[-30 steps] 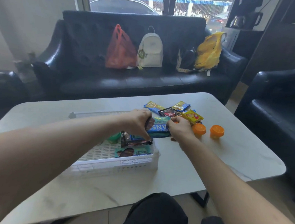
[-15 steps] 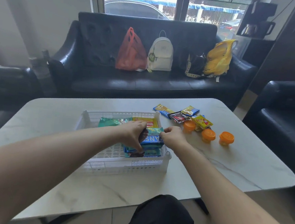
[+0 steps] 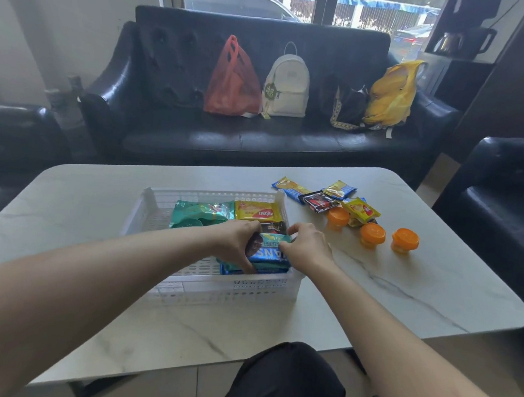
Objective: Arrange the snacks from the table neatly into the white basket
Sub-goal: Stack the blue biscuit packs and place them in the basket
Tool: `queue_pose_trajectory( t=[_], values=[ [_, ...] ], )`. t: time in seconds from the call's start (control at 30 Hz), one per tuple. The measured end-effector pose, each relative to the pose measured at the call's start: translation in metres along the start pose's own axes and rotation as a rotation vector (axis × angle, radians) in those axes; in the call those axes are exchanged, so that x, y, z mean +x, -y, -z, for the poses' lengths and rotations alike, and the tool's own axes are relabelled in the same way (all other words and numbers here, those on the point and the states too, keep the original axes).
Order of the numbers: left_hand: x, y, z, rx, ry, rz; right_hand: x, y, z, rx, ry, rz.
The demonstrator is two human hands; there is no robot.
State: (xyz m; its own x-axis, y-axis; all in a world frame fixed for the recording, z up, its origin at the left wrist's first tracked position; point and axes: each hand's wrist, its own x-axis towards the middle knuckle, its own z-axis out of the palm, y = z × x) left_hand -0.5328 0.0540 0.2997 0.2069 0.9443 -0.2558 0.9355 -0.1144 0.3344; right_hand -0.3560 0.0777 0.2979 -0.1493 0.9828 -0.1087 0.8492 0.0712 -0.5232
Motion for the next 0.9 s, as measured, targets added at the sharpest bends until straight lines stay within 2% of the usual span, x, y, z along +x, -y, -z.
queue_pose_trajectory(
  t=[0.13, 0.33, 0.5, 0.6, 0.73, 0.8, 0.9],
  values=[
    [-0.004, 0.002, 0.006, -0.097, 0.066, 0.029, 0.001, -0.001, -0.002, -0.007, 0.021, -0.009],
    [-0.007, -0.009, 0.013, -0.063, 0.149, 0.086, 0.000, -0.003, -0.005, -0.105, -0.013, 0.041],
    [-0.017, -0.008, 0.020, 0.118, -0.091, 0.090, -0.003, -0.004, -0.010, -0.283, -0.115, 0.158],
    [-0.022, -0.001, 0.019, 0.156, -0.163, 0.272, -0.005, -0.004, -0.012, -0.304, -0.129, 0.290],
    [-0.029, 0.009, 0.012, -0.049, 0.053, 0.555, -0.009, -0.001, -0.014, -0.354, -0.049, 0.355],
    [-0.030, 0.012, 0.005, -0.107, 0.105, 0.587, -0.011, -0.001, -0.015, -0.379, -0.019, 0.352],
    [-0.027, 0.014, -0.002, -0.169, 0.096, 0.581, -0.012, -0.002, -0.015, -0.376, -0.001, 0.352]
  ],
)
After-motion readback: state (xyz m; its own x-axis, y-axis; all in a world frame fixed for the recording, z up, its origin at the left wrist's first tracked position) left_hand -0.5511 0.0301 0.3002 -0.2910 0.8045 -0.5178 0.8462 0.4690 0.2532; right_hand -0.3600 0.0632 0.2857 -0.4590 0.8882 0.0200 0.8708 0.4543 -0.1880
